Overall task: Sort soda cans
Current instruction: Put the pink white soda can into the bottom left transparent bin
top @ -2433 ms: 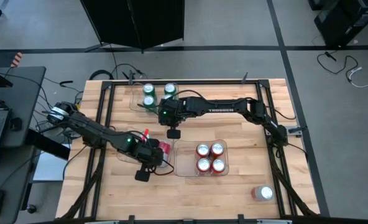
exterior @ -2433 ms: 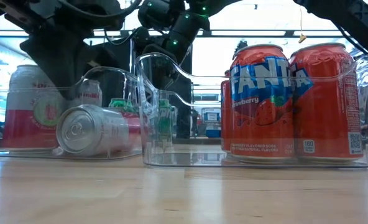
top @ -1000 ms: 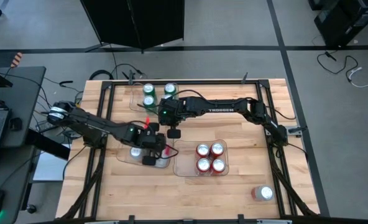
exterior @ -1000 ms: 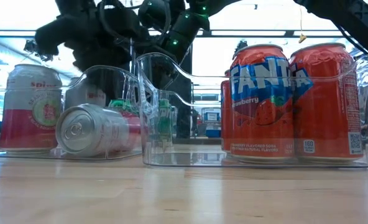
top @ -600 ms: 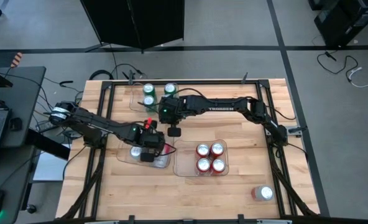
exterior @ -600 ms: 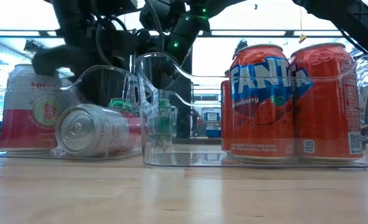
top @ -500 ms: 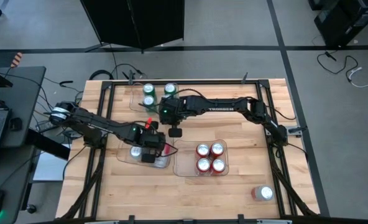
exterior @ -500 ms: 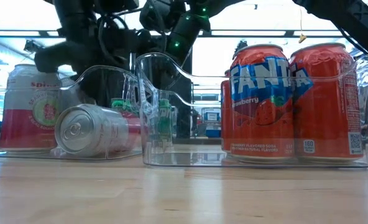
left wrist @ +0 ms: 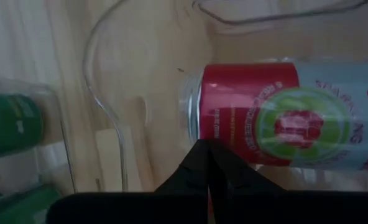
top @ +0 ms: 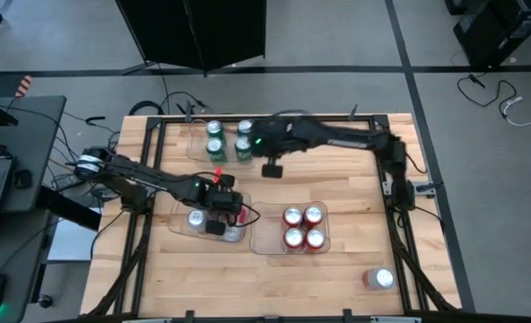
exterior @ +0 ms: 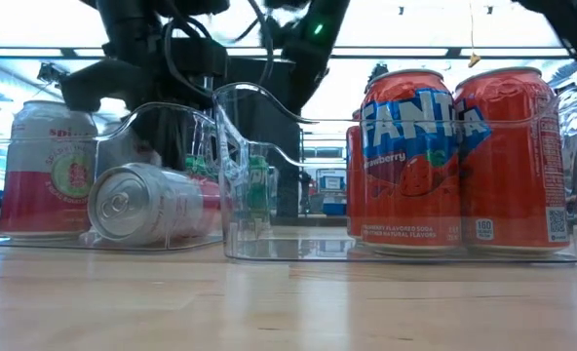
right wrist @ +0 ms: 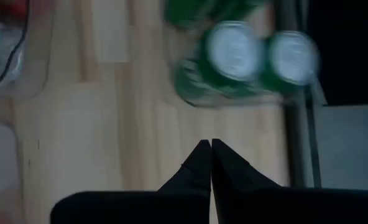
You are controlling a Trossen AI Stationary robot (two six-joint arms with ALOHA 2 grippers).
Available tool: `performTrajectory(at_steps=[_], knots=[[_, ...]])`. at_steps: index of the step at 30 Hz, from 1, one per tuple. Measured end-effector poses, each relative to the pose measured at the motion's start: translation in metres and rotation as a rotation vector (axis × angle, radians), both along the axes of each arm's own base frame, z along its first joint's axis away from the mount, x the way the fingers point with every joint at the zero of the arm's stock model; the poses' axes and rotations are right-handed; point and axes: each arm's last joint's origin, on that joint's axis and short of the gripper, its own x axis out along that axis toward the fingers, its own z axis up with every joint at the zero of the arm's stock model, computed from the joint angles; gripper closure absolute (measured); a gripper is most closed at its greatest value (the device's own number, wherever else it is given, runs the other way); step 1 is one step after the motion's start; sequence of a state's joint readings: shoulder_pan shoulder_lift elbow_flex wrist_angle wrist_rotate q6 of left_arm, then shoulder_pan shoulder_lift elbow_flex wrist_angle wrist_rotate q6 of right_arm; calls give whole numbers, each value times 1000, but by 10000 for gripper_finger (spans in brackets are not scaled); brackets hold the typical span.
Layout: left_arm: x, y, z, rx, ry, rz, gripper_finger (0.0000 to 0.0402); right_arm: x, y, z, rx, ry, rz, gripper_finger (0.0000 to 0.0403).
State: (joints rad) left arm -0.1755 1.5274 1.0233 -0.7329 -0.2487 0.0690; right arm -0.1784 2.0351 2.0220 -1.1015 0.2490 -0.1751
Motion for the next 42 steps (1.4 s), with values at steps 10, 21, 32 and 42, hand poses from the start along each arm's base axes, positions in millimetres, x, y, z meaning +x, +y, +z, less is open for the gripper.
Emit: performTrajectory(at_steps=[10,21,32,42], knots=[[20,16,-19,-7,170,-53,402,-67,-1,96,-70,-258,-93,403],[15,20,-27,25,357,27,402,-87,3,117,-87,-324,-88,403],[8,22,-23,66,398,77,402,-81,2,82,-65,-211,-86,403],[22,16,-11,-81,312,44,402,-76,2,68,-35,-198,-71,403]])
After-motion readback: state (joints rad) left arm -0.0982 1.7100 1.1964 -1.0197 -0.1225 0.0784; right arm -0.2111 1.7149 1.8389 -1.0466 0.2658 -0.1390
